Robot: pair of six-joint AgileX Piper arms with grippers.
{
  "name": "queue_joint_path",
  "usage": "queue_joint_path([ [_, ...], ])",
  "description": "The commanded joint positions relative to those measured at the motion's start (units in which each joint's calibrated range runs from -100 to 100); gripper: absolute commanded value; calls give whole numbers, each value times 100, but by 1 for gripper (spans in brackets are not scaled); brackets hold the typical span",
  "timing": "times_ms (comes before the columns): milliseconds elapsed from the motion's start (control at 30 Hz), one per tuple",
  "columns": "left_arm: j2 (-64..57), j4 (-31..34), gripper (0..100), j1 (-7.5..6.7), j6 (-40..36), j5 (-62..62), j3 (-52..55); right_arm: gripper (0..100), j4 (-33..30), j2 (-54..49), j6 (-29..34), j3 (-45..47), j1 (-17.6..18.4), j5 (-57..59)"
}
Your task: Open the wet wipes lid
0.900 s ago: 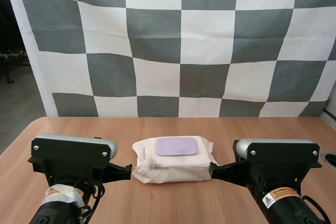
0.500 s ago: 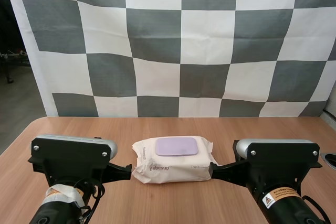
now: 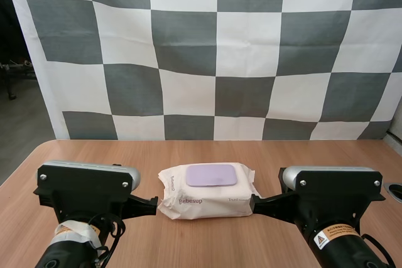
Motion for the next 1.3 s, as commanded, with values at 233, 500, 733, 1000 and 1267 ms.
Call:
queue_joint_path([
  [233, 0, -3, 0, 1, 1, 10, 0, 0, -2, 0, 0, 0, 2, 7],
  [500, 0, -3, 0, 1, 1, 10, 0, 0, -2, 0, 0, 0, 2, 7],
  [733, 0, -3, 0, 1, 1, 10, 0, 0, -2, 0, 0, 0, 2, 7],
  [1000, 0, -3, 0, 1, 1, 10, 0, 0, -2, 0, 0, 0, 2, 7],
  [1267, 0, 112, 0, 1, 74, -1400, 0, 0, -69, 0, 0, 0, 2, -1327],
])
